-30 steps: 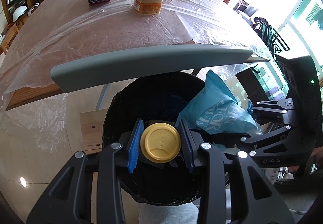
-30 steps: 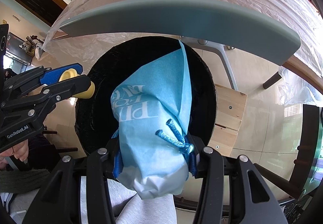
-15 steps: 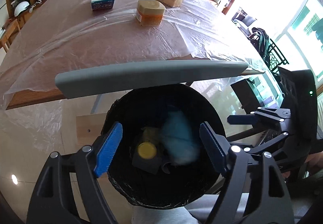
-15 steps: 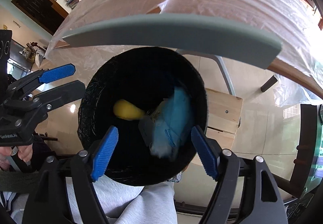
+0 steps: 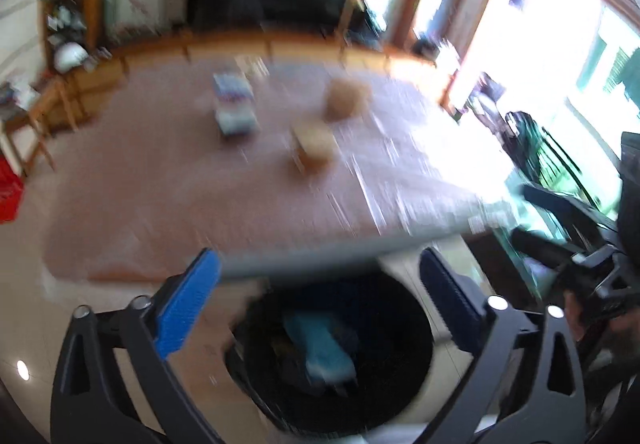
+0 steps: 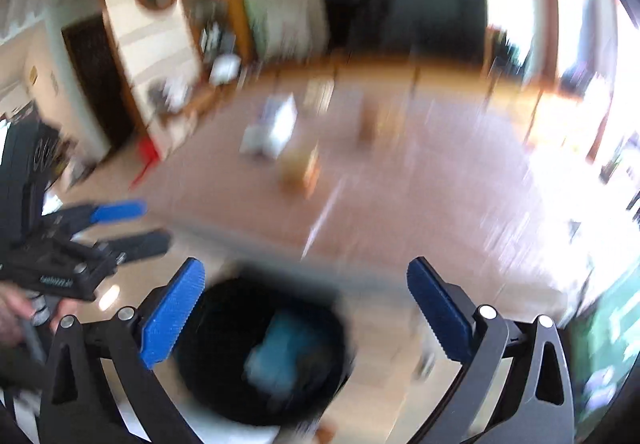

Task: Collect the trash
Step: 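Move both tools back over the table toward the white box and cardboard box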

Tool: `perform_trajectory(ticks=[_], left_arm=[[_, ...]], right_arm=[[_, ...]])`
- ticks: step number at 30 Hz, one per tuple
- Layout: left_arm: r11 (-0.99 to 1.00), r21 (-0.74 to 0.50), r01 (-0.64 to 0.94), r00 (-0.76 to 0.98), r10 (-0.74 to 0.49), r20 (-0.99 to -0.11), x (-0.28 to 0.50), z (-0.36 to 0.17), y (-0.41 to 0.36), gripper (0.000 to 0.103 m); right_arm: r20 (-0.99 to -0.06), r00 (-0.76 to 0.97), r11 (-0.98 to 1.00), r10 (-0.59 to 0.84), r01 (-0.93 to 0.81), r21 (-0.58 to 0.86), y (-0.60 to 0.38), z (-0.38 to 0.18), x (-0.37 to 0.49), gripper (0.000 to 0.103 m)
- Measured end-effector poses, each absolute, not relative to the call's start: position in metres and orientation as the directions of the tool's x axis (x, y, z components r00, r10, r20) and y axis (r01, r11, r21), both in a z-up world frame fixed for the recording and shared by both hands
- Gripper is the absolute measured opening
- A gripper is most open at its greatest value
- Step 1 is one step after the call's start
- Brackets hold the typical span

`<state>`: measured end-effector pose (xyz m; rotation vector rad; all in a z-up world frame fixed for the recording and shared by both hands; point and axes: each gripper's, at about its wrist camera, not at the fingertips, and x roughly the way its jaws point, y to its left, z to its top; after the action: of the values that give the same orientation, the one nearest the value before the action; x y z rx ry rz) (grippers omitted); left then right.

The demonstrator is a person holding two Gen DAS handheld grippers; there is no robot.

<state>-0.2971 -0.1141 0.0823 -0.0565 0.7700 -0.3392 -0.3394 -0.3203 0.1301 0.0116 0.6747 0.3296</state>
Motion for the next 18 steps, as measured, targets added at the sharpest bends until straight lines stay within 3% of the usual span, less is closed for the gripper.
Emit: perform_trajectory(ticks=[2,4,7,13,18], left_arm=[[0.961,-0.16,0.226,0.717,-0.275,-0.64,-0.284,0.093,-0.107,0.101],[0.968,-0.171,0.184,0.685,-0.251,-0.684,-0.258,0.095,-0.103,0.101],[0.957,-0.221,0.187,0.657,-0.289,-0.697,-0.23,0.096,-0.098,0.101],[0.969,-0.109,0.221,0.638,-0.229,-0.735,-0.18,0.087,-0.108,0.101],[0.971,-0.126,0.205,0.582,-0.225,-0.781,-0.133,0.068,-0.109,0.101]], right_arm=[[-0.527,0.812,0.964,0.253,-0.258,0.065,-0.322,0.147,-0.329,0.099],[-0.494,0.839,0.972,0.227,-0.227,0.06,-0.322,0.156,-0.312,0.099],[-0.531,0.812,0.969,0.241,-0.227,0.093,-0.32,0.158,-0.274,0.099],[-0.611,0.771,0.98,0.182,-0.194,0.047,-0.315,0.143,-0.199,0.099],[-0.659,0.74,0.986,0.135,-0.169,0.012,-0.312,0.125,-0.15,0.099]])
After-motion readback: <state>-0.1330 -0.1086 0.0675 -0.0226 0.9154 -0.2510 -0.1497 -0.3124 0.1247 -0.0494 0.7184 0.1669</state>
